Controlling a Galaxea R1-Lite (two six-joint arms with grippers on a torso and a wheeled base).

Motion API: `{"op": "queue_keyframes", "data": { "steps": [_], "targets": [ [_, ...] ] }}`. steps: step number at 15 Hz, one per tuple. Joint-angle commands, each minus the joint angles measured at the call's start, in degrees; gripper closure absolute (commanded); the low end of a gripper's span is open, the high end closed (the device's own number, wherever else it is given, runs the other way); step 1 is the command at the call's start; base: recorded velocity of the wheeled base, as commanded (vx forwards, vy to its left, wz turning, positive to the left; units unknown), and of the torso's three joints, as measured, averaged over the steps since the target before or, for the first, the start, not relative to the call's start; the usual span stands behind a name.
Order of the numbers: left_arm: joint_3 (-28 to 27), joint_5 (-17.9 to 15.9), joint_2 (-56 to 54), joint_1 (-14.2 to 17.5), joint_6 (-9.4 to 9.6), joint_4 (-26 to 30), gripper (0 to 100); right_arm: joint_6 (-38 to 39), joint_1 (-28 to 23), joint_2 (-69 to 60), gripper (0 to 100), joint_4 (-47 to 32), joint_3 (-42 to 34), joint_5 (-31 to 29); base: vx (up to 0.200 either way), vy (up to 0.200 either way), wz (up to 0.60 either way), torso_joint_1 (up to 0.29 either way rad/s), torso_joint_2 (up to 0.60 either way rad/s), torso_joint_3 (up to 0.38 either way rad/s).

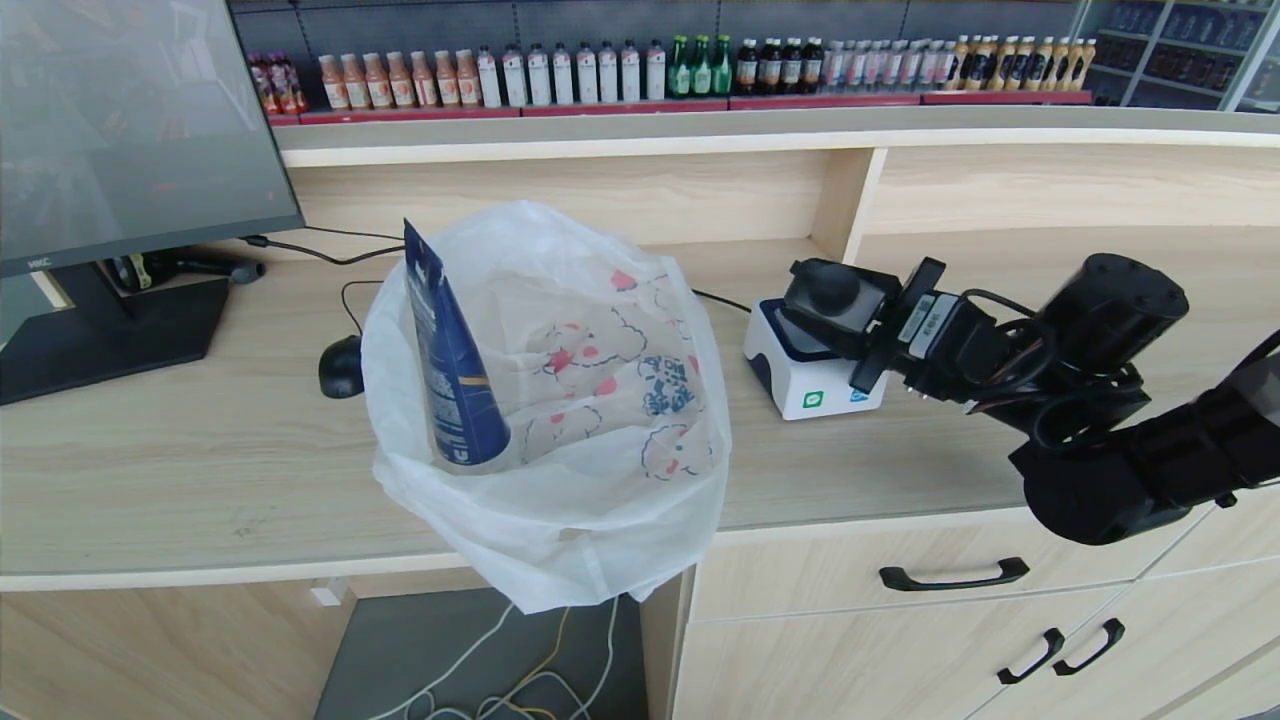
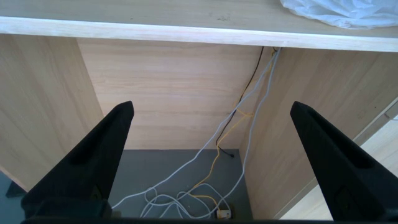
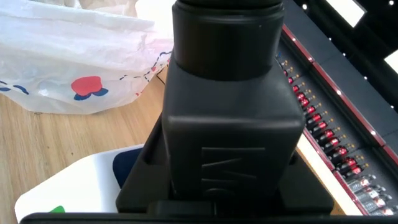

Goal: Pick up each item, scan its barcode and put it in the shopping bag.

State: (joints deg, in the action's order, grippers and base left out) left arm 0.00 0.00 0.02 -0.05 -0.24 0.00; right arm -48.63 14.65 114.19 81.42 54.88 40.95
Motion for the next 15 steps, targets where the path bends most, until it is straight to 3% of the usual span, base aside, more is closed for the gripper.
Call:
{"op": "queue_keyframes", "data": {
  "steps": [1,4,9,10,15],
  "targets": [
    [0.00,0.00,-0.02,0.05,-0.02,0.00,0,1.69,0.29,-2.39,100,0.05,-0.57,-1.75,0.000,0.000,0.00,0.000,0.00,0.000],
    [0.00,0.00,-0.02,0.05,-0.02,0.00,0,9.78,3.28,-6.70,100,1.20,-5.84,-10.19,0.000,0.000,0.00,0.000,0.00,0.000],
    [0.00,0.00,-0.02,0.05,-0.02,0.00,0,21.03,5.65,-10.74,100,6.91,-13.13,-14.49,0.000,0.000,0.00,0.000,0.00,0.000],
    [0.00,0.00,-0.02,0.05,-0.02,0.00,0,27.01,5.65,-12.68,100,8.58,-17.62,-18.18,0.000,0.000,0.00,0.000,0.00,0.000],
    [0.00,0.00,-0.02,-0.04,0.16,0.00,0,32.72,5.56,-16.89,100,8.58,-23.24,-19.15,0.000,0.000,0.00,0.000,0.00,0.000]
  ]
}}
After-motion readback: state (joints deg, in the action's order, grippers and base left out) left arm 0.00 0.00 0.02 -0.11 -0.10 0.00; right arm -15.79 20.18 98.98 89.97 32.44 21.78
